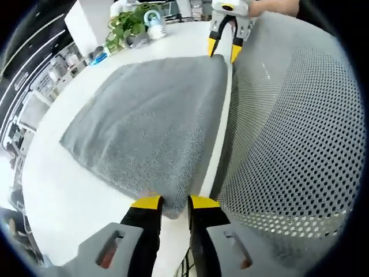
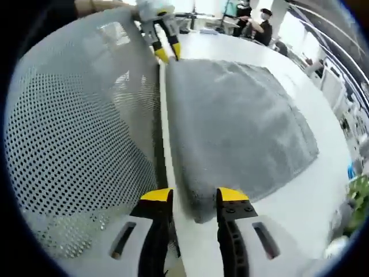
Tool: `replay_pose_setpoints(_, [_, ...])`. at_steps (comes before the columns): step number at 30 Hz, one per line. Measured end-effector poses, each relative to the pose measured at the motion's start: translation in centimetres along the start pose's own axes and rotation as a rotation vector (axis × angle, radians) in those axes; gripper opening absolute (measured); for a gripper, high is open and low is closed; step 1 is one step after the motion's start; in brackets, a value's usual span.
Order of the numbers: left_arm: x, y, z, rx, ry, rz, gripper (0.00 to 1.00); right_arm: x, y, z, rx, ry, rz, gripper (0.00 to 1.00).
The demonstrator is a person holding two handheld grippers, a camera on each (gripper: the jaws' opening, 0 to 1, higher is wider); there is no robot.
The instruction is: Fold the towel on the table until its edges align and the towel forms a compact rectangular stack.
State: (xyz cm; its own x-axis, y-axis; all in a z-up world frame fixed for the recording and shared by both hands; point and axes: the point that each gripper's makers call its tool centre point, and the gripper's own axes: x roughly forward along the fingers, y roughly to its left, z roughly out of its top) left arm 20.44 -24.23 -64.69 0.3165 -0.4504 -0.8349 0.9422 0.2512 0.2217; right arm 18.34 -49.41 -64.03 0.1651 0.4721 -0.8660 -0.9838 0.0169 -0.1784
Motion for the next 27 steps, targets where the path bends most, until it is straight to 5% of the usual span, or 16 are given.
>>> replay_pose_setpoints(2, [0.2,-0.2,0.1,0.023,0.004,-0.018,0.17,0.5,0.9,-1.3,0.05,0.055,0.065,0.13])
replay_pose_setpoints(5, [0.6,-0.2,-0.6,0.023,0.05,-0.027,0.14,0.4,0.5,-4.0,0.075,0.161,0.044,0.09])
replay_pose_setpoints(7, [0.6,-0.2,-0.7,0.017,0.048,-0.027,0.14,0.1,0.1,-4.4,0.088,0.151,0.012,0.09])
replay_pose_setpoints(9, [0.6,-0.2,-0.7,0.011,0.046,-0.031,0.12,-0.2,-0.1,-4.3,0.19,0.1,-0.001,0.11])
replay_pose_setpoints(14, [0.5,0.1,-1.0,-0.102,0.027,-0.012,0.11,0.1,-0.2,-4.5,0.145,0.111,-0.004,0.09])
replay_pose_setpoints(21, [0.1,0.2,-1.7,-0.118,0.067,0.007,0.12,0.1,-0.5,-4.5,0.255,0.053,-0.018,0.08])
replay_pose_setpoints(27, [0.0,0.3,-2.1,-0.146,0.085,0.018,0.11,0.2,-0.3,-4.4,0.168,0.096,-0.016,0.08])
